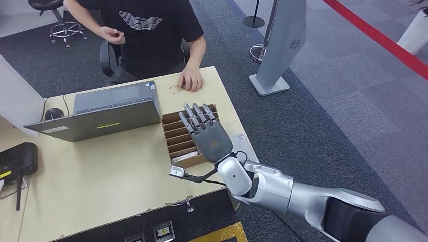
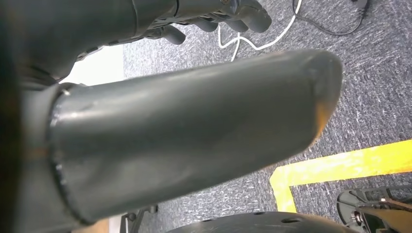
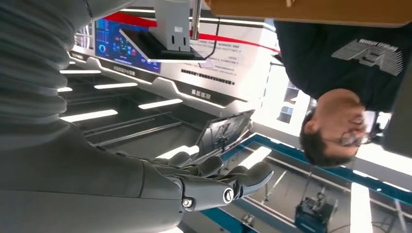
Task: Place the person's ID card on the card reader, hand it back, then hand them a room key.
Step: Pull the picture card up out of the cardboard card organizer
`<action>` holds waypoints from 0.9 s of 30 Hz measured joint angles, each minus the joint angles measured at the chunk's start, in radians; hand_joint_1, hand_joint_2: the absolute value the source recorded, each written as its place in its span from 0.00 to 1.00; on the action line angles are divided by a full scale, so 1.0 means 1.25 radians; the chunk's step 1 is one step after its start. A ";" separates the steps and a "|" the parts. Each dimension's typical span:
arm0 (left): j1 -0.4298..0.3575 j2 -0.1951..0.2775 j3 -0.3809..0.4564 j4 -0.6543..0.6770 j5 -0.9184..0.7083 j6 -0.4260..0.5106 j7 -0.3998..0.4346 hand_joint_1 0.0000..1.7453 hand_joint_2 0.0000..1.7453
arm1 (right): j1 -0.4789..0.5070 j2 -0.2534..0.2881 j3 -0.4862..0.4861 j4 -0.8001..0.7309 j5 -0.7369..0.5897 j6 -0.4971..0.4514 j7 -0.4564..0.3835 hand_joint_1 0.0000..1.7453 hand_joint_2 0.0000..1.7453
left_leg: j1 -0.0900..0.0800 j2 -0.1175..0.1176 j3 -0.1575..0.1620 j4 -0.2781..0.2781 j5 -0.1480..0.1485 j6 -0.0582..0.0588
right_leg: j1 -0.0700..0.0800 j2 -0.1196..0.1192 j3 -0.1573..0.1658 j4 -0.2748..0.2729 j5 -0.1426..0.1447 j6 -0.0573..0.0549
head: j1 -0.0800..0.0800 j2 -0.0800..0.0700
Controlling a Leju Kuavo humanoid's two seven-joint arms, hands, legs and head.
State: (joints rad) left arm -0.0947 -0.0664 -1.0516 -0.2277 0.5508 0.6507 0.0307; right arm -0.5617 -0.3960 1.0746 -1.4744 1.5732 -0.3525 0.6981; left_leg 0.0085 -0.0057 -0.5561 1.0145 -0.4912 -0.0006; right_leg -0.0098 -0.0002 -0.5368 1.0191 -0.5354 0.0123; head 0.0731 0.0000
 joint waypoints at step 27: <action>0.001 0.007 0.000 0.000 0.124 0.024 -0.027 0.00 0.00 | 0.040 -0.045 0.022 -0.564 -0.310 0.507 -0.238 0.00 1.00 | 0.000 0.000 0.000 0.000 0.000 0.000 | 0.000 0.000 0.000 0.000 0.000 0.000 | 0.000 0.000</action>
State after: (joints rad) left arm -0.0940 -0.0576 -1.0517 -0.2277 0.7057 0.6813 -0.0032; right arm -0.5117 -0.4524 1.1027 -2.1793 1.1858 0.2815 0.4004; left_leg 0.0083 -0.0051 -0.5562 1.0144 -0.4908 -0.0002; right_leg -0.0101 -0.0001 -0.5368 1.0190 -0.5350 0.0127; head 0.0730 0.0000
